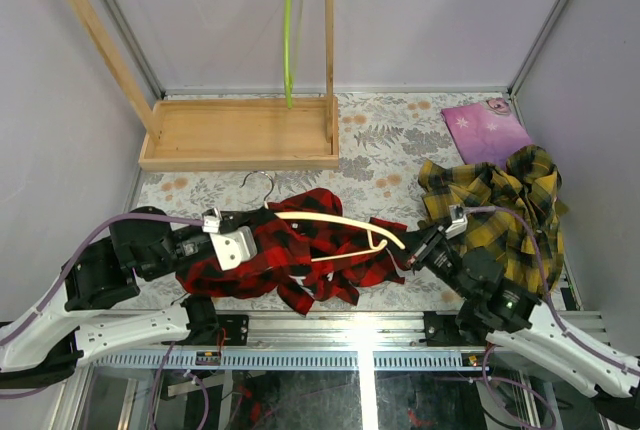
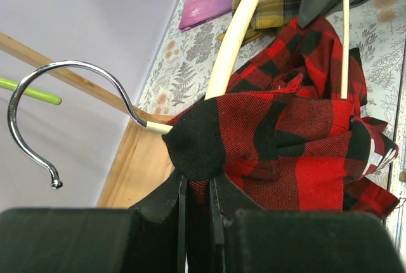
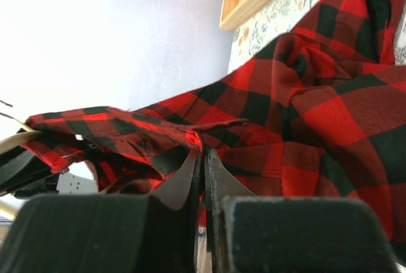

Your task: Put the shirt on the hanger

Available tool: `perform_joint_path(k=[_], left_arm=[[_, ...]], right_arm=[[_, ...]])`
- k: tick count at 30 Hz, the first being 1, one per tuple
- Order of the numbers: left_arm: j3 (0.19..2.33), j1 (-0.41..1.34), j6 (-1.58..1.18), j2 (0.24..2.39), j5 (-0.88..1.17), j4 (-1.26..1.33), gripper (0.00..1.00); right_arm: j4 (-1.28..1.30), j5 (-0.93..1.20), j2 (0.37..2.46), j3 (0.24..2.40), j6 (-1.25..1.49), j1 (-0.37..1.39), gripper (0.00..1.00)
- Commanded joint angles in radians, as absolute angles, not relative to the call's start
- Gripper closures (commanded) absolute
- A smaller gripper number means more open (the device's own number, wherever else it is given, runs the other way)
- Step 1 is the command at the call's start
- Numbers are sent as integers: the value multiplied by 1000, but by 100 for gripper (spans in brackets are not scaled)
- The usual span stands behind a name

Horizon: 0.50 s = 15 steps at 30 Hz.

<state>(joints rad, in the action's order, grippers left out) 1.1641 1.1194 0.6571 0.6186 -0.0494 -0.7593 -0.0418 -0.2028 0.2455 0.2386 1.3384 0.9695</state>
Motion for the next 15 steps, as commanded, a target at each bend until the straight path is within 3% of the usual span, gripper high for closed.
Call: perform_joint_path(k=[1, 15], left_arm=[[1179, 1122, 737, 610, -73, -703, 100], [1185, 1123, 737, 614, -108, -703, 100]], right_arm=[[121, -288, 225, 387, 1233, 978, 100], [467, -321, 303, 739, 1036, 977, 100]])
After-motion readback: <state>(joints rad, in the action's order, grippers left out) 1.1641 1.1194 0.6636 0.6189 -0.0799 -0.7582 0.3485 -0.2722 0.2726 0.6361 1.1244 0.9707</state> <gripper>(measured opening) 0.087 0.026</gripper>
